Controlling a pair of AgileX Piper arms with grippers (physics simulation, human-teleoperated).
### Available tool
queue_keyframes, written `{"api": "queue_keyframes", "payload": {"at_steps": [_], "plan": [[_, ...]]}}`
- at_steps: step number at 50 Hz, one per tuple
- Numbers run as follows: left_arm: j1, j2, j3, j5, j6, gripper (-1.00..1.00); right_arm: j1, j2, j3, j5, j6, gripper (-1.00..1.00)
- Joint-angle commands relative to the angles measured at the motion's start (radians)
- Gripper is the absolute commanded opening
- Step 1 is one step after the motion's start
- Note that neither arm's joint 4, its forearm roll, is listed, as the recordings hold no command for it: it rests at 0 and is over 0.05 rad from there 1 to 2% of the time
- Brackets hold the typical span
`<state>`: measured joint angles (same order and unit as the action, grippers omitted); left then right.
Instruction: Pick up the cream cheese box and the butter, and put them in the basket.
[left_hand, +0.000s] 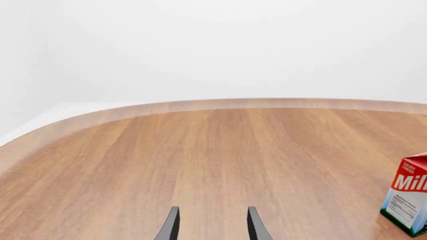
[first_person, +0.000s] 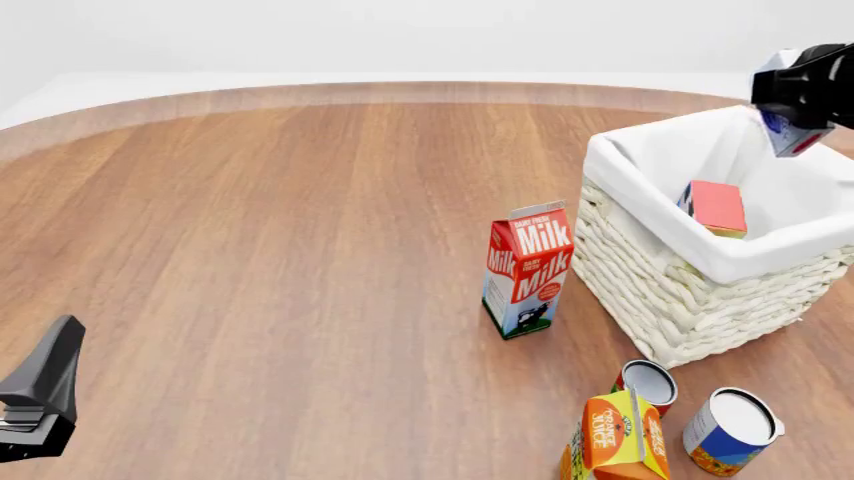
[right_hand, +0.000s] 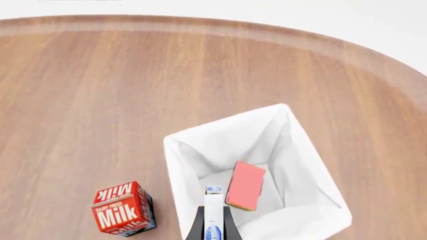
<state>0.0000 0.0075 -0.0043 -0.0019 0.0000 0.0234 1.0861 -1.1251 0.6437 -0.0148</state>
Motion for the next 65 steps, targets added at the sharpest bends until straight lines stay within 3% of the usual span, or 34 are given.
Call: {"api": "queue_keyframes", "payload": {"at_steps": [1, 65], "plan": [[0.0, 0.0, 0.0, 0.0, 0.0, 1.0, -0.013, 0.007, -0.012, -0.008, 0.014, -1.0], [0.0, 0.0, 0.0, 0.0, 0.0, 1.0, 0.017, 0.147, 0.066, -0.163, 0.042, -1.0]]}}
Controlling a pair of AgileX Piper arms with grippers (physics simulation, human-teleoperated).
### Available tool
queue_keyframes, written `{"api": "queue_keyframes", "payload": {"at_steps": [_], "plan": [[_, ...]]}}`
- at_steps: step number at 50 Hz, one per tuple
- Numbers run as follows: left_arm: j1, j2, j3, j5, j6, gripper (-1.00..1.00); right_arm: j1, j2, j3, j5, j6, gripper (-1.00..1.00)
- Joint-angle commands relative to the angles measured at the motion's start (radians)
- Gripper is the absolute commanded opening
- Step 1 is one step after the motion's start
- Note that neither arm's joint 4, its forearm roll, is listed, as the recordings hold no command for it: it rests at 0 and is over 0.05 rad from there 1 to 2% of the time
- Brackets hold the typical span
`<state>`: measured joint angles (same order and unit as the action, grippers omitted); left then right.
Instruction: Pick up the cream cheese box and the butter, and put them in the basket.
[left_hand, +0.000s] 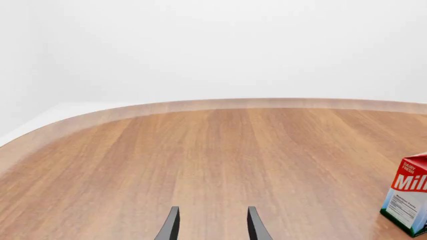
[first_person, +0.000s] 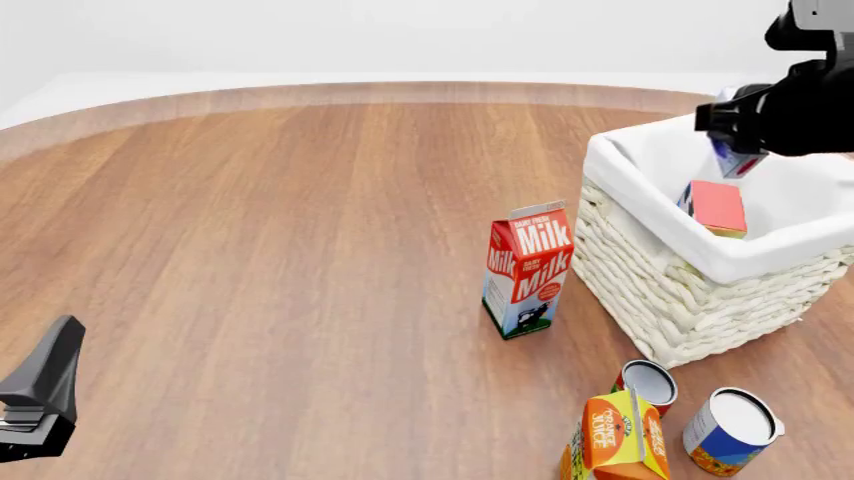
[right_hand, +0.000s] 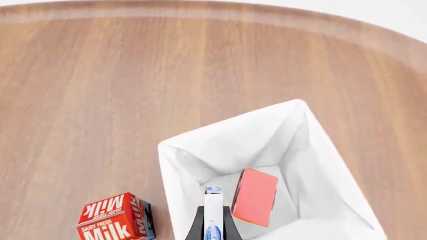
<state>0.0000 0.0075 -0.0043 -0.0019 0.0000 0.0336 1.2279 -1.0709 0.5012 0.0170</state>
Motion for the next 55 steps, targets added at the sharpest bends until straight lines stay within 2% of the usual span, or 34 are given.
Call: {"api": "queue_keyframes", "payload": {"at_steps": [1, 26, 40, 55], "plan": [[0.0, 0.0, 0.0, 0.0, 0.0, 1.0, 0.006, 0.005, 0.013, -0.022, 0.009, -1.0], [0.0, 0.0, 0.0, 0.0, 0.0, 1.0, 0.019, 0.04, 0.041, -0.065, 0.019, -1.0], [0.0, 0.0, 0.0, 0.0, 0.0, 1.0, 0.014, 0.031, 0.032, -0.055, 0.024, -1.0], [0.0, 0.0, 0.0, 0.0, 0.0, 1.0, 0.005, 0.072, 0.051, -0.099, 0.036, -1.0]]}}
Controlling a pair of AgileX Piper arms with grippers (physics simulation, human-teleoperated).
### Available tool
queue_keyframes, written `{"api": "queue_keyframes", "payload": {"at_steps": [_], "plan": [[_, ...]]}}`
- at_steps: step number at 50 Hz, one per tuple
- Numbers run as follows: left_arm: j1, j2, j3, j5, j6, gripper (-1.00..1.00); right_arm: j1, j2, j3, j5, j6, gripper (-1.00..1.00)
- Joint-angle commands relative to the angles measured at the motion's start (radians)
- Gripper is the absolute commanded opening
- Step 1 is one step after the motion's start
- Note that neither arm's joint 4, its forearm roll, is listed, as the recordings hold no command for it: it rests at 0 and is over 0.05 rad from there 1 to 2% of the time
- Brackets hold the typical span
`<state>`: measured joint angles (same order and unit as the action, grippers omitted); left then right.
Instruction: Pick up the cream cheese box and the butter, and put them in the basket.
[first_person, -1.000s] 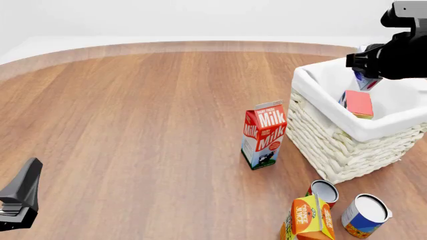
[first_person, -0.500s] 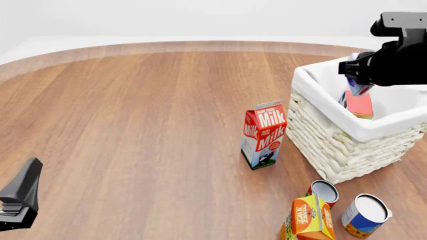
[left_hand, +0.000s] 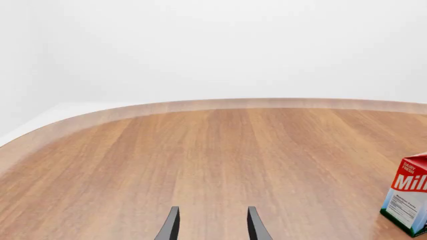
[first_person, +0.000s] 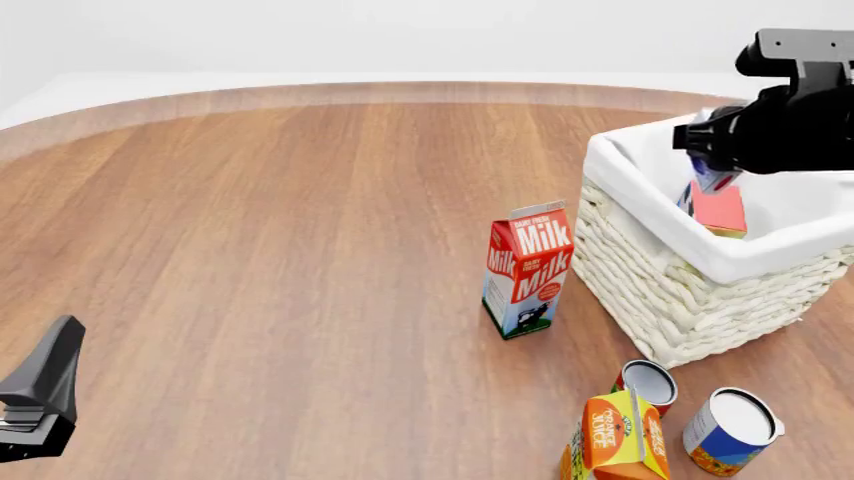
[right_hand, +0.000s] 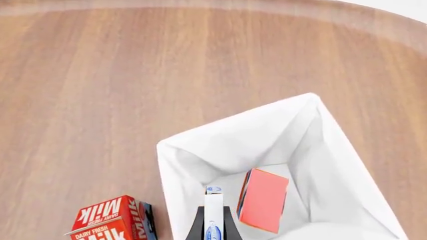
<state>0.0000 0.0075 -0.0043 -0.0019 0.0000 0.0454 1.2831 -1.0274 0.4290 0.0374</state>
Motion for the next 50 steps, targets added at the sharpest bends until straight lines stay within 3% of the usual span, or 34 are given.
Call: {"api": "queue_keyframes", "payload": {"at_steps": [1, 50], "plan": [[0.0, 0.0, 0.0, 0.0, 0.0, 1.0, -0.006, 0.018, 0.011, -0.029, 0.017, -1.0], [0.0, 0.0, 0.0, 0.0, 0.0, 1.0, -0.027, 0.087, 0.011, -0.087, 0.026, -1.0]]}}
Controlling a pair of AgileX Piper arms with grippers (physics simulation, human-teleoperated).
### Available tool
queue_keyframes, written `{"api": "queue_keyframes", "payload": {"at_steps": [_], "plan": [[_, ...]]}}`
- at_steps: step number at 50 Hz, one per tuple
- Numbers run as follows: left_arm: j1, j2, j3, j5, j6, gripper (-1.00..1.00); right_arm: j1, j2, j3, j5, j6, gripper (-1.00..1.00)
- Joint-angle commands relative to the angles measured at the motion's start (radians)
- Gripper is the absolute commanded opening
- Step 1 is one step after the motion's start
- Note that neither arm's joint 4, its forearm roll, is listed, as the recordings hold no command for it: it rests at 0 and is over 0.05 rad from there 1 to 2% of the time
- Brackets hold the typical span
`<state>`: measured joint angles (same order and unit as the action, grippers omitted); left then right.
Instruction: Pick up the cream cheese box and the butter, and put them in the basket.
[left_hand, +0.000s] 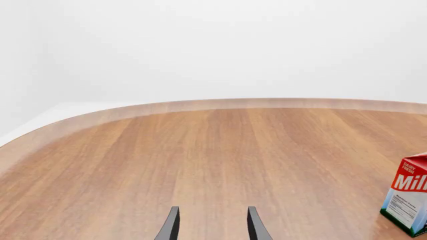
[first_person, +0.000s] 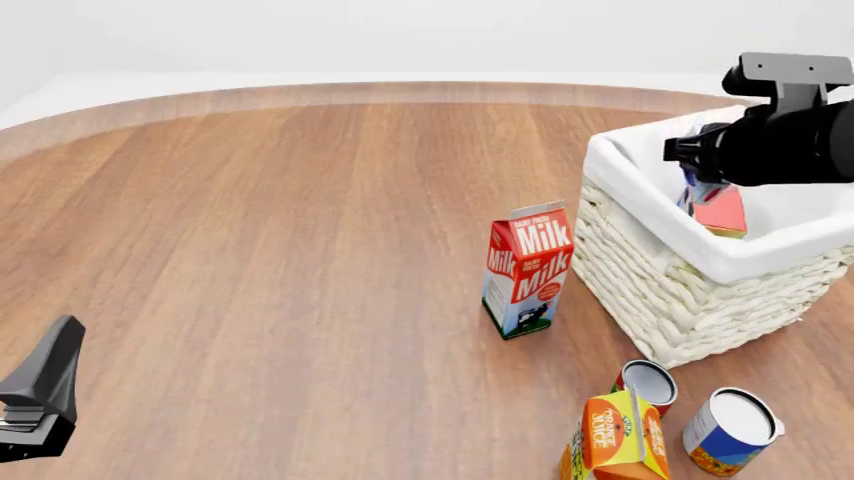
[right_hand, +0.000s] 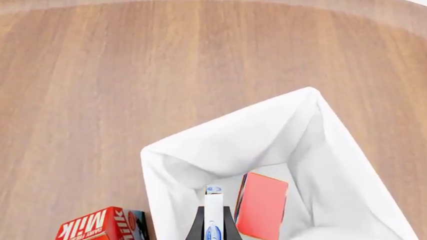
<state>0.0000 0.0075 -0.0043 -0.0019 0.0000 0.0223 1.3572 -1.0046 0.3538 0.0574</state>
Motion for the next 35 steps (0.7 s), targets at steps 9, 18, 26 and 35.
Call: {"api": "queue_keyframes", "payload": {"at_steps": [9, 18, 26, 35], "plan": [[0.0, 0.0, 0.0, 0.0, 0.0, 1.0, -0.007, 0.021, -0.014, -0.013, -0.003, 1.0], [0.0, 0.0, 0.0, 0.0, 0.0, 1.0, -0.003, 0.017, 0.0, -0.02, -0.001, 1.0], [0.0, 0.0, 0.0, 0.0, 0.0, 1.0, 0.005, -0.007, 0.007, -0.006, -0.004, 1.0], [0.0, 0.0, 0.0, 0.0, 0.0, 1.0, 0.024, -0.045, 0.008, 0.016, -0.02, 1.0]]}}
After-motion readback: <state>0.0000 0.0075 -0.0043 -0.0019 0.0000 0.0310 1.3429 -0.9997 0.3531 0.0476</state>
